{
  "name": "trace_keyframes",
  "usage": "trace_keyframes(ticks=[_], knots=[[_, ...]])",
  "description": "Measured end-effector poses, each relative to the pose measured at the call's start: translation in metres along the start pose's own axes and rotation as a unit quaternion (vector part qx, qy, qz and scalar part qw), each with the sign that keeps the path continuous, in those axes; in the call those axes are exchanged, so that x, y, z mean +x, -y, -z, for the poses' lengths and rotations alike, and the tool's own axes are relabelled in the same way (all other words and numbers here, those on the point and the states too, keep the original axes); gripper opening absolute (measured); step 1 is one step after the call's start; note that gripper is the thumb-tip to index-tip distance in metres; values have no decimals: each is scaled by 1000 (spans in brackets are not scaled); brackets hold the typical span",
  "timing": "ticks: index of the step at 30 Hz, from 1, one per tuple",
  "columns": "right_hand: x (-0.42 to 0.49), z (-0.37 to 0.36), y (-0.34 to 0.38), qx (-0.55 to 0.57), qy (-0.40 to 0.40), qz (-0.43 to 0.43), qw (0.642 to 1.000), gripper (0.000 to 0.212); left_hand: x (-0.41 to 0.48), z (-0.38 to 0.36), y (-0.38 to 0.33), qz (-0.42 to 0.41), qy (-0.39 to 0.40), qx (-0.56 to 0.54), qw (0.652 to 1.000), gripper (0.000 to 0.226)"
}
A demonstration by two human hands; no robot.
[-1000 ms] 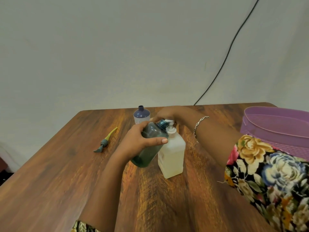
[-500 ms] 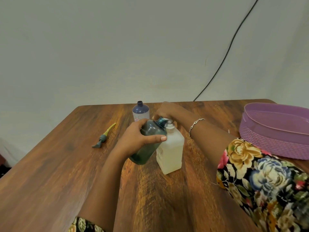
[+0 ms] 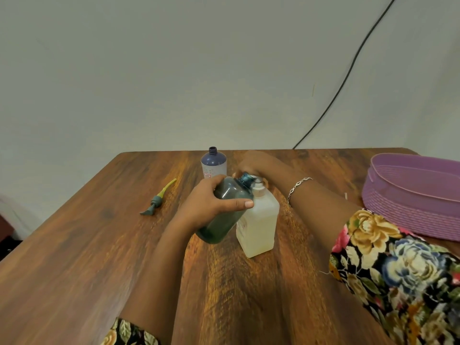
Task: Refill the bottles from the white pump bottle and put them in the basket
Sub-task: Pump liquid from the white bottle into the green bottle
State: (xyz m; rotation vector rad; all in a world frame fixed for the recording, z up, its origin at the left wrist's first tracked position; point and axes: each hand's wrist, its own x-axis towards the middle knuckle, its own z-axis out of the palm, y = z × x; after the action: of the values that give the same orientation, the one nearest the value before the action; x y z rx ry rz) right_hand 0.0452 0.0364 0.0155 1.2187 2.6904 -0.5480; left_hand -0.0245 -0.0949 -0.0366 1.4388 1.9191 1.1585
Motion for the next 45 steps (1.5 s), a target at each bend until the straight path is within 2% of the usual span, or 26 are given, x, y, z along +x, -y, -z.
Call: trace_keyframes(ticks=[3,5,7,10,13,16,19,21,23,26,29,31,34,37,41,45], knots=[[2,1,1,42,5,11,999,28,1,0,0,-3,0,-3,1000,91],[-5,7,1,119,37,17,992,22,0,2,-3,-4,-7,-9,1000,94],[-13,14,3,153,70,17,986,20,-1,4,-6,-7,-14,-11,1000,84],[-6,11,5,108,65,31,992,31,-1,5,-10,-8,-13,-18,1000,64],[6,2,2,86,6,20,996,20,0,3,-7,-5,-7,-11,1000,77],[12,-6,-1,54,-23,7,998,32,0,-1,-1,-1,1,-14,1000,86],[10,-5,-2,114,-33,15,993,26,-1,0,-1,-2,-2,-8,1000,86],[3,-1,-1,167,-9,15,986,33,-2,1,-2,1,-6,-14,1000,84],[-2,4,-1,145,40,25,988,33,-3,1,-3,-2,-7,-19,1000,82],[0,9,1,102,52,41,993,31,0,5,-5,-4,-13,-13,1000,85],[5,5,3,95,15,36,995,19,1,7,-5,0,-15,-1,1000,86],[12,-2,1,56,-26,21,998,31,-1,4,-3,1,-9,0,1000,78],[22,-10,-3,26,-53,11,998,34,-1,-1,0,2,-9,-3,1000,76],[19,-9,-1,35,-31,20,999,31,-2,0,2,6,-14,2,1000,82],[-3,6,-3,133,34,40,990,21,-2,4,-1,3,-10,-8,1000,98],[1,8,3,79,39,47,995,18,-4,7,-6,-10,-14,-7,1000,88]])
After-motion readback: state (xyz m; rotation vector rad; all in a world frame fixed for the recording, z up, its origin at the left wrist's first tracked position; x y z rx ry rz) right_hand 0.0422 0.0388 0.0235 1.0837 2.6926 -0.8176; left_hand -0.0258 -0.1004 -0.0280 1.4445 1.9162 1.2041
